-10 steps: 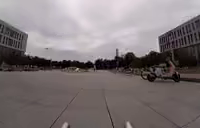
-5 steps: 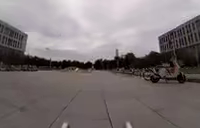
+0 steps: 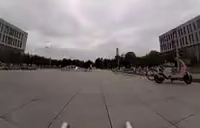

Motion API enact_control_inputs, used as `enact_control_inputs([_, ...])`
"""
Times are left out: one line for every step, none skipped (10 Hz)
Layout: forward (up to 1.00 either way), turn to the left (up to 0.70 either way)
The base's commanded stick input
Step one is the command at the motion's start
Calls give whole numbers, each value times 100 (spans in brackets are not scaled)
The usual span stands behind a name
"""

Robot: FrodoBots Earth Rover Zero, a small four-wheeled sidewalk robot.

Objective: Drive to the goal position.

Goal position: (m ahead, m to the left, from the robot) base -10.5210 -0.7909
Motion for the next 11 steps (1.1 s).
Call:
enact_control_inputs([70, 0])
enact_control_inputs([70, 0])
enact_control_inputs([70, 0])
enact_control_inputs([70, 0])
enact_control_inputs([70, 0])
enact_control_inputs([70, 0])
enact_control_inputs([70, 0])
enact_control_inputs([70, 0])
enact_control_inputs([70, 0])
enact_control_inputs([70, 0])
enact_control_inputs([70, 0])
